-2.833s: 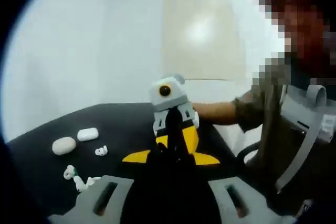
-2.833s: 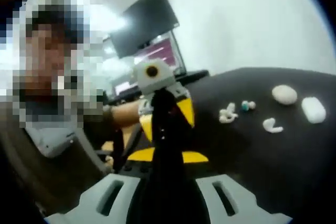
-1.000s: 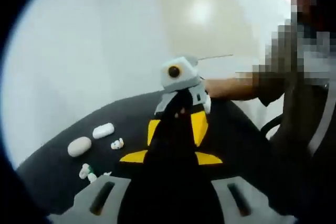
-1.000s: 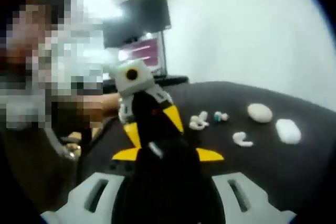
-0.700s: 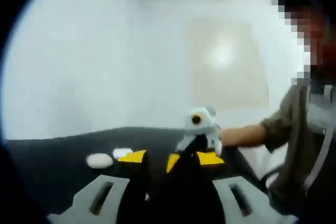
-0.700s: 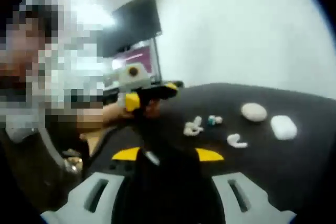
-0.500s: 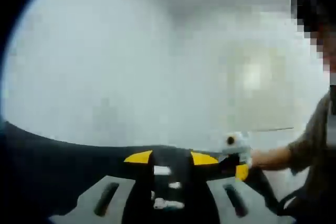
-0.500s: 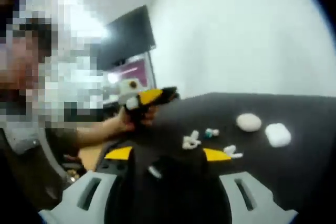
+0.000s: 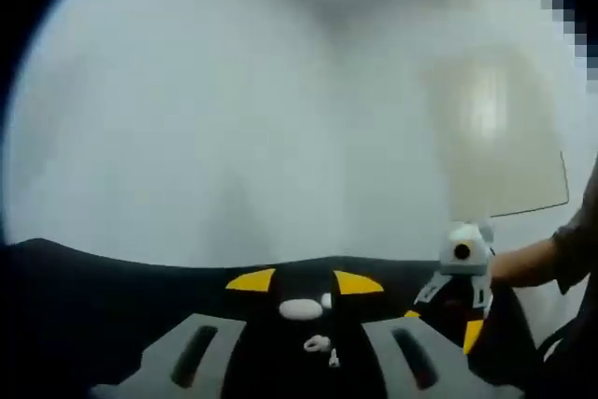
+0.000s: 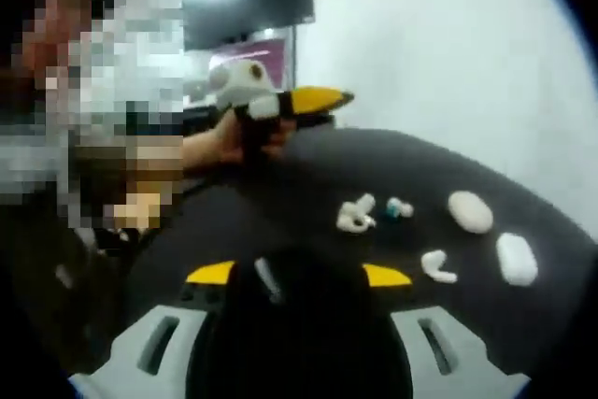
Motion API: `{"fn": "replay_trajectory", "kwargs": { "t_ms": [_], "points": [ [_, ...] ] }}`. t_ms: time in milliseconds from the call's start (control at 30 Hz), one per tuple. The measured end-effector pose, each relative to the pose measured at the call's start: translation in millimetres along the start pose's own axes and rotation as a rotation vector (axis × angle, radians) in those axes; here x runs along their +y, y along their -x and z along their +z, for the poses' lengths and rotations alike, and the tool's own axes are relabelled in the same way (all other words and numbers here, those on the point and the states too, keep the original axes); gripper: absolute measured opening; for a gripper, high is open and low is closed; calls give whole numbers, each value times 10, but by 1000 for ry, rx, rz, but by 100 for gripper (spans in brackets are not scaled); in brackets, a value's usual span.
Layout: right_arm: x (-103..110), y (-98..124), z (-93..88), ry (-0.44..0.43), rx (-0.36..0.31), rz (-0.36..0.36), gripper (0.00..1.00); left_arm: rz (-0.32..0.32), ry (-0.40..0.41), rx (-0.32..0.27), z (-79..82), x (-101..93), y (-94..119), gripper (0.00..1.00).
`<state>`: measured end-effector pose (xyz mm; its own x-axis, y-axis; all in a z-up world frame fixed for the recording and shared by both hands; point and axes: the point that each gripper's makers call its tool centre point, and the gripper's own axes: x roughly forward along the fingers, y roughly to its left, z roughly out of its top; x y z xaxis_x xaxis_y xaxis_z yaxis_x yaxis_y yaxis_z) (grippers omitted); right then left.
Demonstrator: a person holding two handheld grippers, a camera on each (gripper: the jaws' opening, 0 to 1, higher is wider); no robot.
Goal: Pick up three earphones and place each one into its charging case using tactile feedback, ensure that each earphone is properly inserted and securely positioned inside the case.
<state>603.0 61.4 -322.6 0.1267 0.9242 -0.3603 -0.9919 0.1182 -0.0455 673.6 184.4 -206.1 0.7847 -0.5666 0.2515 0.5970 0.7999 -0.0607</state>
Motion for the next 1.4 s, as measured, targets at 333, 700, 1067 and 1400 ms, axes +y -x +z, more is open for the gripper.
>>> {"fn": "replay_trajectory", "kwargs": {
  "t_ms": [333, 700, 1067, 1400],
  "points": [
    [18, 53, 20, 41, -14, 9, 49, -47, -56, 49, -97, -111, -42, 23],
    [52, 147, 100, 12, -30, -45, 41, 19, -118, 34, -60, 37, -23, 31],
    [-1110, 1217, -44, -159, -101, -628, 41, 83, -163, 9, 22, 159, 45, 30],
    [-1566, 1720, -506, -273, -19, -844, 41, 120, -132, -19, 77, 252, 89, 30]
  ]
}}
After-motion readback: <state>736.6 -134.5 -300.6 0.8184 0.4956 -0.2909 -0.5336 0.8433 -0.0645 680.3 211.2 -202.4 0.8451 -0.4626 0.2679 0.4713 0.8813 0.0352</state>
